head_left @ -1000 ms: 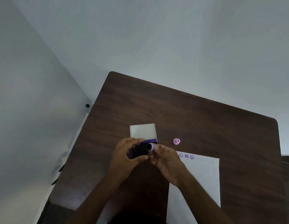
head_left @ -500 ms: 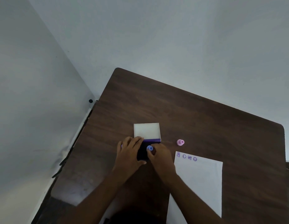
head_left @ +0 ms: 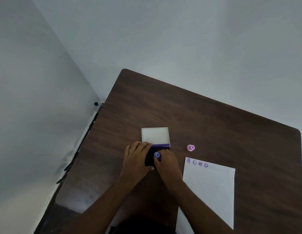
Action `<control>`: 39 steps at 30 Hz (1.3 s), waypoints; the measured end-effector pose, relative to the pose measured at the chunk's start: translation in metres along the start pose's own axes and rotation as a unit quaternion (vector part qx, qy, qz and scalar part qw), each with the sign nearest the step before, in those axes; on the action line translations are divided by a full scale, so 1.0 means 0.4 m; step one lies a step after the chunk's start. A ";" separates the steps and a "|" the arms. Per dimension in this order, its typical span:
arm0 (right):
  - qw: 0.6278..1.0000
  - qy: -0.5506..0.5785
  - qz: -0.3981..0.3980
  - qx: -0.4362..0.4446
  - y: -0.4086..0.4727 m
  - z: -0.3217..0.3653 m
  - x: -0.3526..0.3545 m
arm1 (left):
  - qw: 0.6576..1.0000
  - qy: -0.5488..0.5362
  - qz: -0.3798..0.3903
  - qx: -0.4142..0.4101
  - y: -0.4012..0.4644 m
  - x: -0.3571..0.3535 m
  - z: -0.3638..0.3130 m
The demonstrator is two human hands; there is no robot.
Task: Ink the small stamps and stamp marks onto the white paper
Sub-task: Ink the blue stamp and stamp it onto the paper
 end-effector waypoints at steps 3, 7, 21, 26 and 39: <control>1.000 0.014 0.007 -0.018 0.002 0.001 -0.001 | 1.000 -0.002 -0.007 0.000 0.001 0.001 -0.002; 1.000 0.015 -0.001 -0.017 0.001 0.001 -0.001 | 1.000 -0.005 -0.014 -0.006 0.002 -0.001 0.001; 0.999 0.007 0.017 -0.029 0.015 0.003 0.006 | 1.000 -0.009 -0.002 0.004 0.003 -0.008 0.004; 1.000 0.010 -0.008 -0.006 0.011 0.000 0.006 | 1.000 -0.007 -0.008 -0.001 0.003 -0.003 0.000; 0.993 0.084 -0.080 0.016 -0.032 -0.027 0.030 | 1.000 -0.001 0.020 0.015 -0.001 -0.006 -0.006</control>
Point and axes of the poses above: each hand's wrist, its own y-axis towards the middle knuckle, its own x-axis out of the back of the hand, z = x × y, the point moved 3 cm from there along y, towards the middle knuckle, and after that the axes turned 2 degrees about z, right-handed, at the moved point
